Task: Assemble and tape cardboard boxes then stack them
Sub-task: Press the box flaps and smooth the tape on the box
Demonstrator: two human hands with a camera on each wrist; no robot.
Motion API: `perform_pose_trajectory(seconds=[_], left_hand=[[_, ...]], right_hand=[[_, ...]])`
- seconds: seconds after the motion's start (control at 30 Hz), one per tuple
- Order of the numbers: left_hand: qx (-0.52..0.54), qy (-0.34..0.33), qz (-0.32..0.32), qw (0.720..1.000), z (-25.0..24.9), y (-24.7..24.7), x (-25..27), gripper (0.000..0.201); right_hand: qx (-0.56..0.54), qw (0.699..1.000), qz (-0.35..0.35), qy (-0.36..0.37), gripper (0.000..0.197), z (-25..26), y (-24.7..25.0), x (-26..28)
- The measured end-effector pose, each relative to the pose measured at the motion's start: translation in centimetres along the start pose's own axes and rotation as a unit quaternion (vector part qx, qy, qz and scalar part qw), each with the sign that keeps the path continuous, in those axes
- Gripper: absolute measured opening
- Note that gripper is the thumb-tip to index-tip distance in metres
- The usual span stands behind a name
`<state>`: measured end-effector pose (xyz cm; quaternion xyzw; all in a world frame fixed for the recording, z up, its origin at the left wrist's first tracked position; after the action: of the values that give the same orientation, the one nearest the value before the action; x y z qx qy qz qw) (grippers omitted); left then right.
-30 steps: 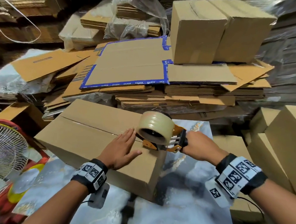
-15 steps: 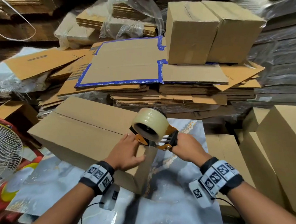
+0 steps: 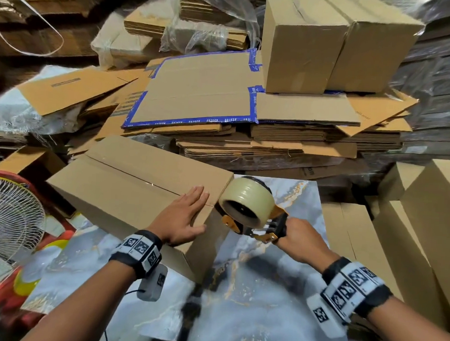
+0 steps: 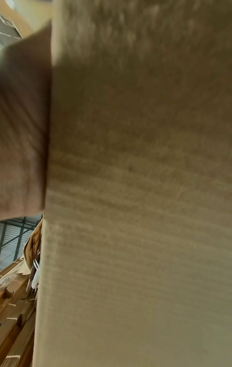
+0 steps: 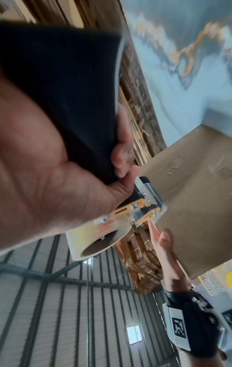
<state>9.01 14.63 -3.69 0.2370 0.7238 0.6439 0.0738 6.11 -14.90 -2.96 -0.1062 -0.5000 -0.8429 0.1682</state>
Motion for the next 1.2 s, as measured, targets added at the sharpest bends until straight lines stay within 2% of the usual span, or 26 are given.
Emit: perform_pose_trajectory(seconds=[0.13, 0.27, 0.37, 0.5, 0.53, 0.63, 0.7, 0.8, 1.0, 1.07, 1.1, 1.2], left_hand=[[-0.014, 0.004, 0.0, 1.0, -0.1, 0.0, 0.1, 0.1], [-0.015, 0.016, 0.005, 1.0, -0.5, -0.2, 0.2, 0.097], [-0.012, 0.023, 0.008, 1.0, -0.5, -0.3, 0.2, 0.099], [-0.012, 0.021, 0.006, 1.0, -0.3, -0.5, 0.1, 0.099], [-0.013, 0.02, 0.004, 1.0, -0.4, -0.6, 0.2, 0.098], [-0.012, 0.022, -0.001, 1.0, -0.3, -0.6, 0.2, 0.096], [-0.016, 0.027, -0.001, 1.0, -0.3, -0.7, 0.2, 0.096], [-0.019, 0.038, 0.001, 0.999, -0.8, -0.9, 0.2, 0.096], [-0.016, 0.067, 0.011, 0.998, -2.0, -1.3, 0.2, 0.1], [-0.016, 0.066, 0.014, 0.998, -2.0, -1.4, 0.2, 0.1], [-0.015, 0.065, 0.014, 0.998, -2.1, -1.4, 0.2, 0.099], [-0.008, 0.062, 0.007, 0.998, -2.3, -1.3, 0.2, 0.097]], right_hand=[[0.007, 1.0, -0.009, -0.004, 0.027, -0.4, -0.7, 0.3], [-0.008, 1.0, 0.005, 0.006, 0.007, 1.9, -2.2, -1.5], [-0.025, 0.999, 0.021, 0.0, 0.007, 2.8, -2.0, -2.6], [-0.008, 0.999, 0.019, -0.034, 0.009, 0.9, -1.0, -2.7], [-0.013, 0.999, 0.027, -0.038, 0.002, -0.1, -1.3, -2.7], [-0.122, 0.989, 0.058, -0.061, 0.025, -3.4, -3.5, -2.4], [-0.237, 0.963, 0.063, -0.108, 0.023, -5.9, -6.0, -2.7], [-0.417, 0.886, 0.089, -0.181, 0.013, -8.6, -10.6, -3.5], [-0.623, 0.736, 0.102, -0.244, 0.033, -9.3, -16.4, -5.2], [-0.643, 0.72, 0.092, -0.245, 0.034, -9.7, -17.5, -5.4], [-0.64, 0.725, 0.088, -0.238, 0.034, -9.9, -17.8, -5.4], [-0.592, 0.772, 0.069, -0.222, 0.03, -12.7, -20.8, -7.1]])
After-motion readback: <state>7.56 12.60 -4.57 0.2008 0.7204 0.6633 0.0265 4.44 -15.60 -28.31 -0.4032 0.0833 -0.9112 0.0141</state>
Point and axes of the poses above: each hand's wrist, its own x-axis away from the middle knuckle, its own y-axis out of the back of the hand, z = x × y, the point moved 6 cm from there along -x, towards the middle knuckle, and after that the axes turned 6 degrees about z, right-handed, at the moved point
